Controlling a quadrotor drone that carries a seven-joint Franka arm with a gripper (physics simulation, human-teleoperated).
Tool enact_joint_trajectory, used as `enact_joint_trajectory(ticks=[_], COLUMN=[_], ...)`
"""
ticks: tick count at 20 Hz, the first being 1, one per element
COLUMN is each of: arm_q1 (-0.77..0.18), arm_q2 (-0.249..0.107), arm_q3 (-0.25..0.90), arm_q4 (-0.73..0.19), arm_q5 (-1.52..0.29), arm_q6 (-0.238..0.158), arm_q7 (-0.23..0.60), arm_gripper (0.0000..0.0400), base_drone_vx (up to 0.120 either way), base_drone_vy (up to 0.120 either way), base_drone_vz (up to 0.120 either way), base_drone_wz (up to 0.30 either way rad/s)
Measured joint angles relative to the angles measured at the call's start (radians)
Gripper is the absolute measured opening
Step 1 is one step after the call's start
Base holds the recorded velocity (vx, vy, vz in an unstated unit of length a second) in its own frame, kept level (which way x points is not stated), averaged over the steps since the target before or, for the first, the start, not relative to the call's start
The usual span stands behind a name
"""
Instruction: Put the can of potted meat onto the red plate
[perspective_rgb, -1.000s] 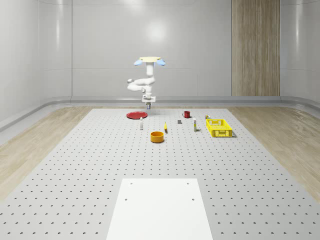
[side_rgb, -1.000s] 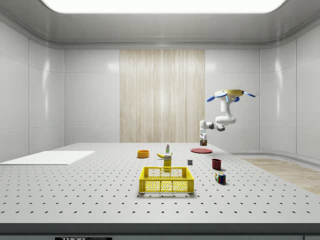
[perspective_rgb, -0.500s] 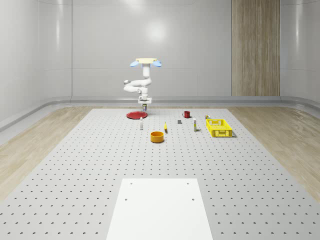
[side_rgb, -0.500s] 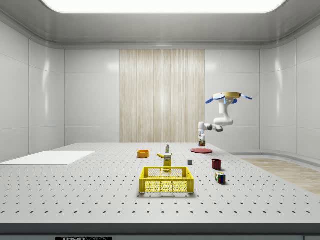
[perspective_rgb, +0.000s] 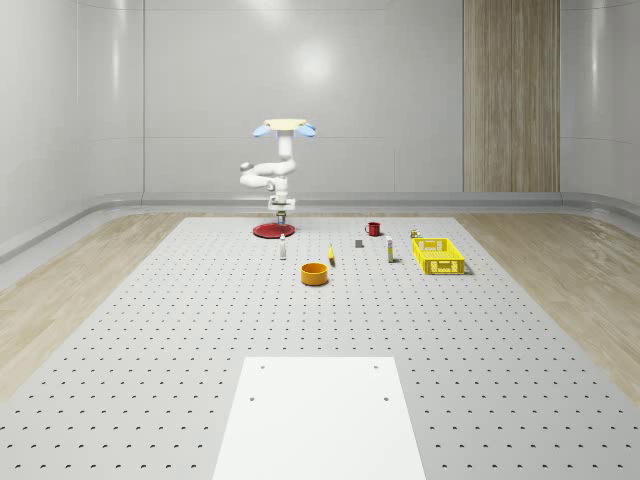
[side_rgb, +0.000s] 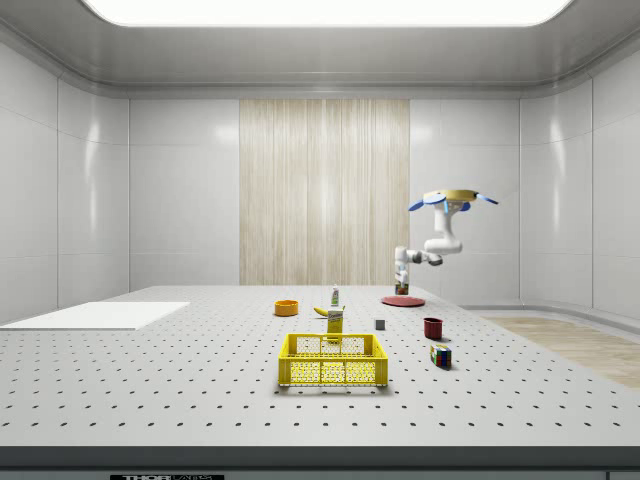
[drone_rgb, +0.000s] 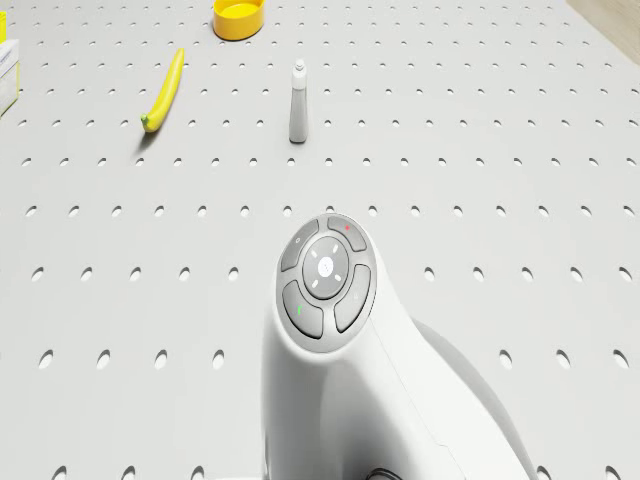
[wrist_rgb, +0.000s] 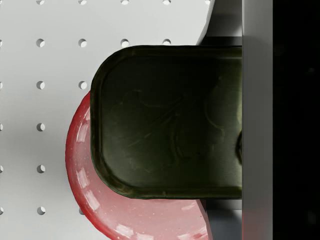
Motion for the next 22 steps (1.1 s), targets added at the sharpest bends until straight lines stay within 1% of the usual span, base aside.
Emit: enact_joint_trajectory(ticks=[2, 8, 11, 19, 20, 22], arm_q1=[-0.001, -0.003, -0.005, -0.019, -0.020, -0.022], arm_q2=[-0.002, -0.008, -0.013, -0.022, -0.023, -0.023], arm_q3=[0.000, 0.002, -0.015, -0.110, -0.119, -0.132], arm_q4=[0.000, 0.001, 0.005, 0.037, 0.040, 0.045], arm_q5=[0.001, 0.004, -0.011, -0.099, -0.107, -0.117], arm_q6=[0.002, 0.008, 0.018, 0.066, 0.071, 0.078], arm_q7=[0.001, 0.002, 0.002, -0.002, -0.004, -0.004], arm_gripper=[0.0288, 0.0288, 0.0287, 0.0287, 0.0312, 0.0347], base_drone_vx=[0.000, 0.000, 0.000, 0.000, 0.000, 0.000], base_drone_vy=[-0.120, -0.120, -0.013, 0.000, 0.000, 0.000], base_drone_vz=[-0.100, 0.000, 0.000, 0.000, 0.000, 0.000], base_drone_wz=[0.000, 0.000, 0.000, 0.000, 0.000, 0.000])
